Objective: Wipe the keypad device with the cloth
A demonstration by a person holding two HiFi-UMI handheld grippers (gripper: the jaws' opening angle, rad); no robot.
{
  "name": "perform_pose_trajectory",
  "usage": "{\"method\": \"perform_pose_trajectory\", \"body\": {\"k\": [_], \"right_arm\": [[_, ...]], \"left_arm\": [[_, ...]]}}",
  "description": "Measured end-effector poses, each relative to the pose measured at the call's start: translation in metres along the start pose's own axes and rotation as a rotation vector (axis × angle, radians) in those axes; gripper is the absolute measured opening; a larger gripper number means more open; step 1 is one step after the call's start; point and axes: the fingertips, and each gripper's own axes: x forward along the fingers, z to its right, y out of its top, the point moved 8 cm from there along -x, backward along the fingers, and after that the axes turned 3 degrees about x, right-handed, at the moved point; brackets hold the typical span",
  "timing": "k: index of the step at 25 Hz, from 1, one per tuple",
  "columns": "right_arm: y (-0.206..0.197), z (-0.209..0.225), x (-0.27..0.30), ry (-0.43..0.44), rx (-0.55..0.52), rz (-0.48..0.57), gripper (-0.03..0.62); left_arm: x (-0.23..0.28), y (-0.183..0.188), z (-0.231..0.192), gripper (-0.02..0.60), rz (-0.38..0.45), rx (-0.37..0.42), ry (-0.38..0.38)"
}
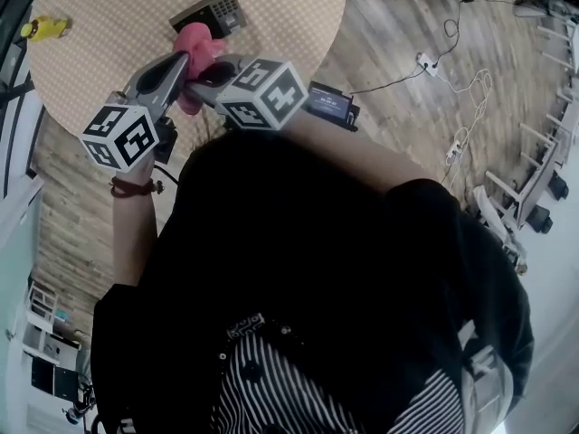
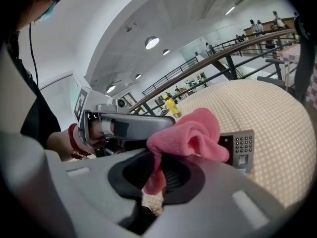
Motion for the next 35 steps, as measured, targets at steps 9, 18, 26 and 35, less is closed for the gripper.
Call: {"method": "perform_pose_trajectory", "body": {"k": [9, 18, 26, 35], "right_arm": [[0.004, 0.024, 0.019, 0.070, 0.043, -0.028, 0.046], [-0.002, 0.063, 0.033, 0.069, 0.111, -0.020, 0.046], [0.005, 0.105, 0.040, 0.043, 0.201, 0.000, 0.046], [0.009, 0.129, 0.052, 0.023, 0.221, 0.007, 0.046]], "left_arm": [[0.010, 0.002, -0.017, 0.005, -0.077, -0.031, 0.074], [0.047, -0.004, -0.047, 0.005, -0.161, -0.040, 0.041], [0.100, 0.008, -0.075, 0.005, -0.308, 0.050, -0.006], [0.131, 0.013, -0.096, 0.005, -0.405, 0.126, -0.006]]}}
